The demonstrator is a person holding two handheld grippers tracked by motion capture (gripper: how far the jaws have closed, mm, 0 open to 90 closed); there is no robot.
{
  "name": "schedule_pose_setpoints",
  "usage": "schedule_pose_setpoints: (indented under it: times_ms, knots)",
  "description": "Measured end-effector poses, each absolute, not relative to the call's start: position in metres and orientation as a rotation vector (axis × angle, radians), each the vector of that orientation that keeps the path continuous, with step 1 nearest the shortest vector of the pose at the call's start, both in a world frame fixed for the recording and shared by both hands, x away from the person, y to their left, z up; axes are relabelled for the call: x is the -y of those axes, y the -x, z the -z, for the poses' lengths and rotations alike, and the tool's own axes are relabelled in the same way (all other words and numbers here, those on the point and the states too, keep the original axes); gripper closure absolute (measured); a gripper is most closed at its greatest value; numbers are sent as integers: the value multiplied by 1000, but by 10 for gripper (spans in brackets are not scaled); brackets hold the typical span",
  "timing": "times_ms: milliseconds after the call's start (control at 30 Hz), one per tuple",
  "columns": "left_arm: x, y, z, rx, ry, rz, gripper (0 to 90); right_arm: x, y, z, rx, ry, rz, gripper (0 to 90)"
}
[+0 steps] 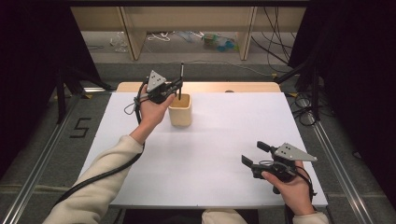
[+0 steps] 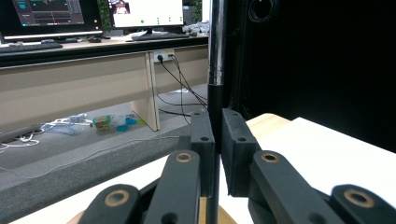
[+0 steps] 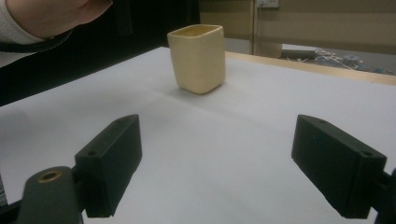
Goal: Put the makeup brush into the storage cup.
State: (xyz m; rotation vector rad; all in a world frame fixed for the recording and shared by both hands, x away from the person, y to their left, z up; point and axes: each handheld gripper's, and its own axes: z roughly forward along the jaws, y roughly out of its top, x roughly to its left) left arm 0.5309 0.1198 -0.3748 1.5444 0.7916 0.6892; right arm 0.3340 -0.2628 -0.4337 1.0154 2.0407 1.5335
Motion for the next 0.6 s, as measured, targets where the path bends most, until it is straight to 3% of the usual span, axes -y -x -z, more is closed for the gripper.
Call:
schedule_pose_setpoints:
  times_ms: [600]
  knots:
    - [-118, -537, 380, -802, -1555, -692, 841, 262, -334, 434, -2034, -1017, -1558, 173]
